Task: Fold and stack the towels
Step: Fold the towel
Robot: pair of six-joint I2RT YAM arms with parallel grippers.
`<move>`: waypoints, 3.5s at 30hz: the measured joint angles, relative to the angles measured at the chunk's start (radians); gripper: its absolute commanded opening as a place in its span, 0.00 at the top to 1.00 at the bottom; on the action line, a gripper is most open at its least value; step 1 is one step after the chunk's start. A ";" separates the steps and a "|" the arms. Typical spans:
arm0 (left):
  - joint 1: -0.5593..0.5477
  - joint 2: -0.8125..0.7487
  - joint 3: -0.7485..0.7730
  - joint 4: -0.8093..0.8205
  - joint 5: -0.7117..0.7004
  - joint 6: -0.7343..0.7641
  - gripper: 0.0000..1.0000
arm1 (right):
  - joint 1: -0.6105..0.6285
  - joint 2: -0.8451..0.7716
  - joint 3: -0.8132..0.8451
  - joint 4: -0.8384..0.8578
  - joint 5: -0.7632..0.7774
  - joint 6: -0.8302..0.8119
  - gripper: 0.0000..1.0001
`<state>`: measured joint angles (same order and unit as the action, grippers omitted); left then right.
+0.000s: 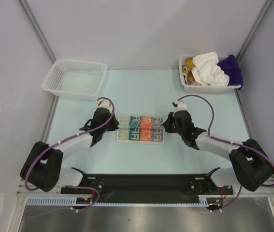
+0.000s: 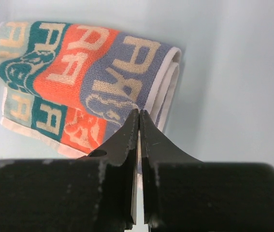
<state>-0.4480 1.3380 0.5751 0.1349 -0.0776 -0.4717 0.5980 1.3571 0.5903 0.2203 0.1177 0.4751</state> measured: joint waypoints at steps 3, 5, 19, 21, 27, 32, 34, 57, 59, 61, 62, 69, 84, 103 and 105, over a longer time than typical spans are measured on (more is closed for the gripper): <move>-0.008 -0.042 -0.016 -0.011 -0.010 -0.002 1.00 | 0.015 -0.026 -0.028 -0.010 0.010 0.008 0.98; -0.013 -0.056 -0.030 -0.016 -0.011 -0.003 1.00 | 0.023 -0.034 -0.045 -0.013 0.011 0.016 0.98; -0.030 -0.092 -0.089 -0.042 -0.016 -0.021 1.00 | 0.062 -0.091 -0.104 -0.029 0.030 0.049 0.98; -0.031 -0.109 -0.092 -0.046 -0.017 -0.025 1.00 | 0.064 -0.101 -0.107 -0.029 0.033 0.051 0.98; -0.032 -0.126 -0.121 -0.045 -0.016 -0.027 1.00 | 0.081 -0.106 -0.125 -0.028 0.036 0.061 0.98; -0.035 -0.129 -0.150 -0.045 -0.014 -0.034 1.00 | 0.088 -0.113 -0.142 -0.028 0.036 0.076 0.98; -0.036 -0.132 -0.153 -0.045 -0.013 -0.036 1.00 | 0.089 -0.121 -0.145 -0.027 0.037 0.076 0.97; -0.044 -0.198 -0.176 -0.079 -0.005 -0.079 1.00 | 0.098 -0.157 -0.183 -0.024 0.043 0.102 0.97; -0.045 -0.198 -0.179 -0.079 -0.005 -0.080 1.00 | 0.099 -0.157 -0.188 -0.021 0.043 0.102 0.97; -0.046 -0.198 -0.180 -0.079 -0.005 -0.082 1.00 | 0.100 -0.157 -0.191 -0.019 0.043 0.104 0.97; -0.046 -0.200 -0.182 -0.080 -0.004 -0.084 1.00 | 0.100 -0.157 -0.193 -0.019 0.043 0.105 0.97; -0.047 -0.224 -0.188 -0.093 0.000 -0.090 1.00 | 0.100 -0.157 -0.199 -0.014 0.043 0.109 0.97; -0.047 -0.226 -0.209 -0.100 -0.018 -0.115 0.75 | 0.110 -0.155 -0.229 0.005 0.062 0.120 0.70; -0.092 -0.214 -0.058 -0.171 -0.018 -0.095 0.79 | 0.168 -0.127 -0.010 -0.173 0.109 0.108 0.79; -0.120 -0.143 -0.039 -0.142 0.003 -0.095 0.79 | 0.202 -0.042 0.060 -0.178 0.113 0.102 0.80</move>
<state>-0.5678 1.1950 0.5358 -0.0067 -0.0746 -0.5663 0.8001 1.3155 0.6498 0.0425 0.2302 0.5770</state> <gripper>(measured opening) 0.216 0.207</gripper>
